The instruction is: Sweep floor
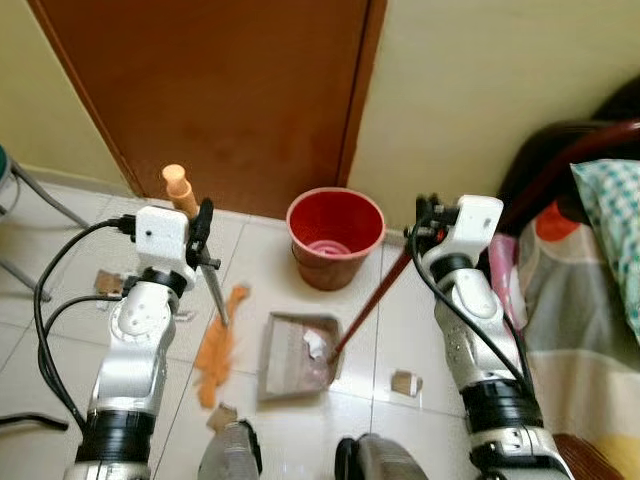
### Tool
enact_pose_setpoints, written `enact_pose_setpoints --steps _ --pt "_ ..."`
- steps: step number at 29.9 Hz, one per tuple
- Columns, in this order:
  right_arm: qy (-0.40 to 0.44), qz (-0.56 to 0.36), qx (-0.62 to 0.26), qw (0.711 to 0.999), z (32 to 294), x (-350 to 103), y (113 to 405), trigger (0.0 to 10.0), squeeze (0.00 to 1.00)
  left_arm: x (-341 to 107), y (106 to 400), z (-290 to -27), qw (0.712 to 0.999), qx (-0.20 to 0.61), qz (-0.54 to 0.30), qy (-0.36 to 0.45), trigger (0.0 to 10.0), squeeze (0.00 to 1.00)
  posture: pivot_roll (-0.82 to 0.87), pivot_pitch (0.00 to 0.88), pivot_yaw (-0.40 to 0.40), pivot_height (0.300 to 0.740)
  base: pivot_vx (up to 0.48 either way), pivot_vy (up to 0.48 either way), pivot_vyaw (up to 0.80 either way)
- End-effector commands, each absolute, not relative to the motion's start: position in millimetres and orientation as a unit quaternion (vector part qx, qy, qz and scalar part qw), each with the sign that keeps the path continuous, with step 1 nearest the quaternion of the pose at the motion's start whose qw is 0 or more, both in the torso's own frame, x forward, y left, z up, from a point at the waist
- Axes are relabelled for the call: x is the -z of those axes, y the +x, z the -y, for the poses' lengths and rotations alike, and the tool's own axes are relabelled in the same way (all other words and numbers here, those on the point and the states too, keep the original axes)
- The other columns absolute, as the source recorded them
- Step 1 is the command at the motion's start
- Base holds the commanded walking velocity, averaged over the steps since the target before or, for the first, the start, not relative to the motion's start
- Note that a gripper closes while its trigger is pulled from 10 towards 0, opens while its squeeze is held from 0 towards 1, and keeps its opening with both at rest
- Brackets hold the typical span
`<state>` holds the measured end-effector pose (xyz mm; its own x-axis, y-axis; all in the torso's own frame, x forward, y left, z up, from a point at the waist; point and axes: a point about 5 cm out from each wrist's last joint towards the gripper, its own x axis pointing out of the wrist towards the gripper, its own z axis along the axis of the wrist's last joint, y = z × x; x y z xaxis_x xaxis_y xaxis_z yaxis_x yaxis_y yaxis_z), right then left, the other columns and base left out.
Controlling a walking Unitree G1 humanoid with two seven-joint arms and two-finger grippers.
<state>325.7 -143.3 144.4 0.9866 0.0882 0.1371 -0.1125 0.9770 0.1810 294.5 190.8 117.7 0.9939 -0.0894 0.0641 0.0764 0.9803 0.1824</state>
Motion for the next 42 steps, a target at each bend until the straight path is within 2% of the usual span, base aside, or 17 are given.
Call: enact_pose_setpoints --steps 1,8,17,27,30,31,34,40,42 --pt "0.105 0.081 -0.064 0.989 140 -159 327 10.0 0.0 -107 289 -206 0.993 0.0 0.007 0.122 10.0 0.0 -0.01 0.093 -0.035 0.74 0.0 0.0 0.0" --pt "0.151 0.11 -0.081 0.979 132 -208 338 10.0 0.0 -103 287 -207 0.993 -0.038 0.007 0.113 10.0 0.0 -0.01 0.089 -0.046 0.74 0.0 0.0 0.0" --pt "0.176 0.169 -0.109 0.964 125 -264 350 10.0 0.0 -98 285 -194 0.994 -0.029 0.002 0.103 10.0 0.0 -0.01 0.09 -0.049 0.74 0.0 0.0 0.0" --pt "0.157 0.308 -0.133 0.929 132 -344 353 10.0 0.0 -96 286 -185 0.995 -0.019 0.001 0.094 10.0 0.0 -0.02 0.093 -0.05 0.74 0.0 0.0 0.0" --pt "0.107 0.342 -0.133 0.924 133 -357 352 10.0 0.0 -96 286 -184 0.996 -0.017 0.001 0.092 10.0 0.0 -0.02 0.095 -0.051 0.74 0.0 0.0 0.0" --pt "0.055 0.364 -0.133 0.92 132 -364 349 10.0 0.0 -96 286 -183 0.996 -0.015 0.001 0.092 10.0 0.0 -0.02 0.096 -0.053 0.74 0.0 0.0 0.0" --pt "-0.005 0.386 -0.147 0.911 125 -366 345 10.0 0.0 -96 286 -182 0.996 -0.014 0.001 0.091 10.0 0.0 -0.02 0.098 -0.054 0.74 0.0 0.0 0.0" --pt "-0.097 0.397 -0.164 0.898 106 -345 342 10.0 0.0 -95 287 -180 0.996 -0.012 0.0 0.088 10.0 0.0 -0.02 0.099 -0.056 0.74 0.0 0.0 0.0" --pt "-0.165 0.406 -0.177 0.881 96 -329 338 10.0 0.0 -95 287 -179 0.996 -0.011 -0.001 0.087 10.0 0.0 -0.02 0.1 -0.057 0.74 0.0 0.0 0.0"
